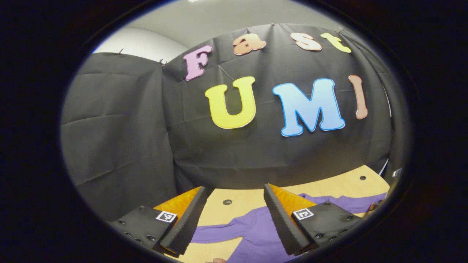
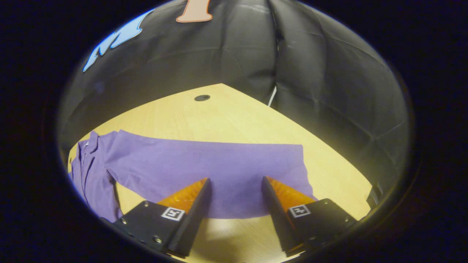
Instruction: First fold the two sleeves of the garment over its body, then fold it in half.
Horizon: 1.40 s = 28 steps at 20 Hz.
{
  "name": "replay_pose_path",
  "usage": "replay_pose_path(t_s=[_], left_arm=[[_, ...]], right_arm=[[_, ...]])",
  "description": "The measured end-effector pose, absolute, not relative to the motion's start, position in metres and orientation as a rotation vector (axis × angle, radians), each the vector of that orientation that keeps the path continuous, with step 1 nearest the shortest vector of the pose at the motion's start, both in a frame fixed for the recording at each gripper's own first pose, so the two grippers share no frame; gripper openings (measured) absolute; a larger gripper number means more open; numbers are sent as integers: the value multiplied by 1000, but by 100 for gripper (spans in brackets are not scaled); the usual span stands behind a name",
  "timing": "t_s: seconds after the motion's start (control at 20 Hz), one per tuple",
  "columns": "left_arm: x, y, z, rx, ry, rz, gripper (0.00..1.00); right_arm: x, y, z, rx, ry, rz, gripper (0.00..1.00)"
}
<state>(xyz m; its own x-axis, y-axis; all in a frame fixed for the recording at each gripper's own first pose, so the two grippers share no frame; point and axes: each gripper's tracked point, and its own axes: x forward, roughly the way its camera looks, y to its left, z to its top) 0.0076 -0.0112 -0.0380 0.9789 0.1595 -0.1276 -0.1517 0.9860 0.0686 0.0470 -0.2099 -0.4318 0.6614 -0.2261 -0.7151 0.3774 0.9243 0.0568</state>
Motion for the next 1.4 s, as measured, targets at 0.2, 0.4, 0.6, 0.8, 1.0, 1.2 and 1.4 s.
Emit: replay_pose_path(t_s=[0.2,0.4,0.6,0.8,1.0,1.2,1.4], left_arm=[[5,-10,-37,58,127,155,100],[2,-6,-38,56,128,160,100],[-2,1,-42,62,132,161,100],[-5,10,-49,50,141,164,100],[-8,25,-55,42,146,168,100],[-12,44,-64,34,152,177,100],[-18,70,-75,15,160,189,100]], right_arm=[[56,-198,-431,273,776,-337,57],[58,-198,-429,315,813,-373,4],[67,-196,-422,394,836,-400,4],[82,-197,-389,449,765,-403,5],[104,-161,-347,447,706,-336,5],[122,-110,-317,439,659,-242,5],[133,-40,-292,434,639,-132,5]])
